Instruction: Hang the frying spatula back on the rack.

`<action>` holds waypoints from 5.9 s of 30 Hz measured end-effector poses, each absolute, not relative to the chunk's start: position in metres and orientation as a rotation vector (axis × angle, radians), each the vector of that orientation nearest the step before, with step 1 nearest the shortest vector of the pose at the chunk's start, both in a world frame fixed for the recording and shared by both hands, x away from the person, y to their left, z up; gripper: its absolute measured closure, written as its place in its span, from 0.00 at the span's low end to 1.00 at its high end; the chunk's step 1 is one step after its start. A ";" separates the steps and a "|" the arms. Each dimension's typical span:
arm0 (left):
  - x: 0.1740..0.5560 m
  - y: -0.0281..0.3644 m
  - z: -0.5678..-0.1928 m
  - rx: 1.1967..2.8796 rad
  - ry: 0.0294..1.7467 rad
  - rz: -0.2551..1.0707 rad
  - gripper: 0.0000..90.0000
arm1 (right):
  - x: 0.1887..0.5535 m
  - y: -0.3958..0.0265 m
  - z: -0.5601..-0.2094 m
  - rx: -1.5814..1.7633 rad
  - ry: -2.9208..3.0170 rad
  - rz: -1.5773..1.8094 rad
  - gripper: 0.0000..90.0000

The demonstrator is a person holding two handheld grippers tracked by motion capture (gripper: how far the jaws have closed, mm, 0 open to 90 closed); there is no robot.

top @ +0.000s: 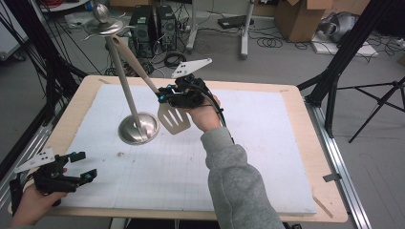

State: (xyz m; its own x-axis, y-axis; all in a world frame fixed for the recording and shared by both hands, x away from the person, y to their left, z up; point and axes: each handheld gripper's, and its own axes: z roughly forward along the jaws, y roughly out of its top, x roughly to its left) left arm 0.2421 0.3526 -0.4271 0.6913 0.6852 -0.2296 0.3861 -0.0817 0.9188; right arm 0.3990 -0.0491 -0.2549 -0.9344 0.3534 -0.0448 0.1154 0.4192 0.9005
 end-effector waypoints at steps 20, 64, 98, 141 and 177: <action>0.242 0.352 -0.428 1.710 0.872 0.313 0.05 | 0.395 -0.043 -0.266 0.415 2.384 1.511 0.45; 0.267 0.329 -0.426 1.719 0.819 0.324 0.05 | 0.365 -0.114 -0.296 0.521 2.320 1.574 0.16; 0.284 0.321 -0.422 1.654 0.786 0.334 0.05 | 0.334 -0.214 -0.361 0.775 2.251 1.580 0.16; 0.288 0.325 -0.420 1.619 0.812 0.351 0.05 | 0.287 -0.327 -0.404 1.090 1.967 1.524 0.16; 0.289 0.329 -0.424 1.642 0.858 0.375 0.05 | 0.260 -0.391 -0.425 1.263 1.827 1.456 0.13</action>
State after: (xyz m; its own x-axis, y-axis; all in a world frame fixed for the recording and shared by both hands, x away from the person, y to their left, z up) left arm 0.2890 0.3292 -0.4235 0.6776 0.7065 -0.2041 0.3293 -0.0434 0.9432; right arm 0.2602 -0.3910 -0.4250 -0.4582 0.8723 0.1705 0.3610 0.0074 0.9325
